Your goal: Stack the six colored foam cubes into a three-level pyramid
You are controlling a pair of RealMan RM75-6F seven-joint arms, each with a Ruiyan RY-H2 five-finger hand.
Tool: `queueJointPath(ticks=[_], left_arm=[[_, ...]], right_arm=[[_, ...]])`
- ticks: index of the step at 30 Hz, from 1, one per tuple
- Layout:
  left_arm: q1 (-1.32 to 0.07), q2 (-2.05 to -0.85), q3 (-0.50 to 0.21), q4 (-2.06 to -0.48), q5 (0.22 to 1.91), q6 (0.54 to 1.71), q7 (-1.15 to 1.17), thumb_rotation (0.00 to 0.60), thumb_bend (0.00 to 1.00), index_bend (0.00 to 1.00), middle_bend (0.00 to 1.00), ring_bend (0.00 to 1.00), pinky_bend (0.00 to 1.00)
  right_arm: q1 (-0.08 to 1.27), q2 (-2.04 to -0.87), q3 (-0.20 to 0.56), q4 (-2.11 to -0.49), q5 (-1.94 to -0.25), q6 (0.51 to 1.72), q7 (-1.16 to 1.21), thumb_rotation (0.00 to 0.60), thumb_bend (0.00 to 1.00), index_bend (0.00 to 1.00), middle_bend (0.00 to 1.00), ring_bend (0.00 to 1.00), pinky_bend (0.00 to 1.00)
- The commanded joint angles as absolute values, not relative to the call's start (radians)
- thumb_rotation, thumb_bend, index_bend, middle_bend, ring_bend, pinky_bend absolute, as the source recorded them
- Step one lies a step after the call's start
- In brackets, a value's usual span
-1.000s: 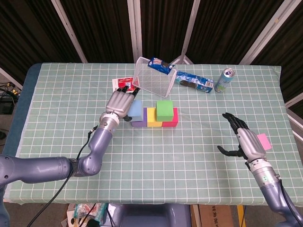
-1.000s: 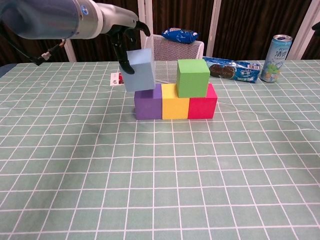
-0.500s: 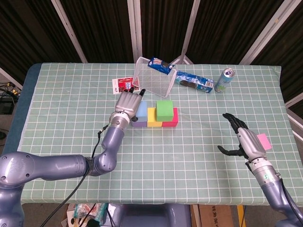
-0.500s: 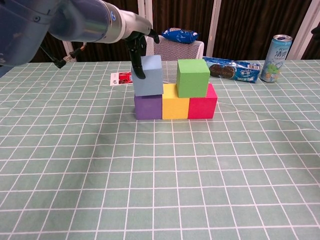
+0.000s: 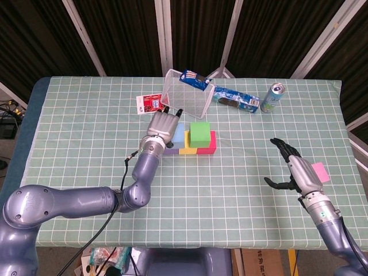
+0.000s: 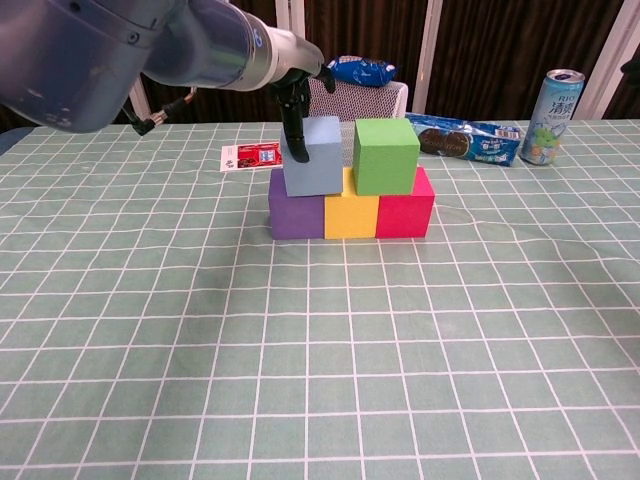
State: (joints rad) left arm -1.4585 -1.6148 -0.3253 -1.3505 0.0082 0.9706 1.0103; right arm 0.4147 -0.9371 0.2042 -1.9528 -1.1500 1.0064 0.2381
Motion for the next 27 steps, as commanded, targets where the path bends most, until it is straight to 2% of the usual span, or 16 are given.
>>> queueJointPath(ticks=[1,27], left_arm=[[-1.462,-1.62,-0.33,-1.344,0.009,0.968,1.011,0.6,0.31,0.06,0.39,0.08,0.18],[-1.471,-1.657,-0.345,-1.288,0.018,0.955,1.019,0.6,0.31,0.06,0.39,0.08,0.18]], right_arm=[[0.415,-0.938,0.204,-1.952,-1.15,1.005,0.237,0.6,0.29,0.0,0.0,0.0,0.0],[0.421,-0.943,0.195,-1.949,-1.148,0.99,0.232,0.6,0.29,0.0,0.0,0.0,0.0]])
